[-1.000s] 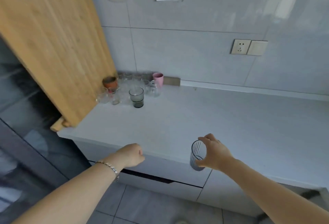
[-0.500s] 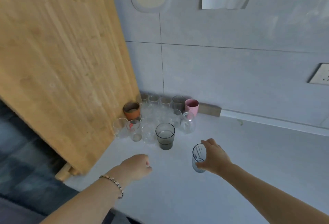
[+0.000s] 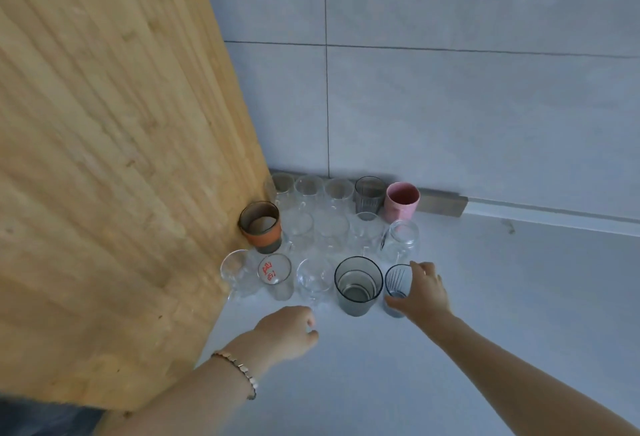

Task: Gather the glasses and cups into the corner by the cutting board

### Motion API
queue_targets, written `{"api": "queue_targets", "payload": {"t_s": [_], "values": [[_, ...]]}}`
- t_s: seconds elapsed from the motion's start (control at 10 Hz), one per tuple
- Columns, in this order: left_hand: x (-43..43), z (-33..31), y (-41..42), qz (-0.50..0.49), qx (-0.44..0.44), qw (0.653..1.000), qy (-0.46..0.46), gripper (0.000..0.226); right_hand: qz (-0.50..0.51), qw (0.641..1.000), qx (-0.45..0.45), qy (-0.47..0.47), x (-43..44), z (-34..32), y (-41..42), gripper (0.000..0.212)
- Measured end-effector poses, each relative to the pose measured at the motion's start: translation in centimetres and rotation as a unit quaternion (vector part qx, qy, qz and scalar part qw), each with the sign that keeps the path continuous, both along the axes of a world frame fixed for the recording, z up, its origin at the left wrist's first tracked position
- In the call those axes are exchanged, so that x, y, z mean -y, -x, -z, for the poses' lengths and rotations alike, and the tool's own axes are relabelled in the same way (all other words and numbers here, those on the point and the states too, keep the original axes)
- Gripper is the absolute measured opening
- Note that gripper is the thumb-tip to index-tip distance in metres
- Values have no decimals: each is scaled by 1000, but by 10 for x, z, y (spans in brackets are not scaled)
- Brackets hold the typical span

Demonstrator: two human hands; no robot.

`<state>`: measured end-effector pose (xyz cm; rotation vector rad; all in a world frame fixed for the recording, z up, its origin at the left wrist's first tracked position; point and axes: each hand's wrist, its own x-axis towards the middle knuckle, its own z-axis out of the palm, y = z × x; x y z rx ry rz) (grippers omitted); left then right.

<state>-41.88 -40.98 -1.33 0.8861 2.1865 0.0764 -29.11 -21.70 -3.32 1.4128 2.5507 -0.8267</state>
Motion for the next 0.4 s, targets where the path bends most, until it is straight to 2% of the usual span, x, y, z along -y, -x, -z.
{"api": "queue_targets", "payload": {"t_s": [0.2, 0.3, 0.4], "values": [[-7, 11, 23, 77, 15, 997, 15, 33, 40, 998, 46, 30, 10, -1, 4, 90], [-11, 10, 23, 103, 20, 994, 20, 33, 59, 995, 41, 75, 11, -1, -1, 107], [-18, 3, 18, 112, 43, 993, 19, 15, 54, 988, 95, 106, 10, -5, -12, 80]]}}
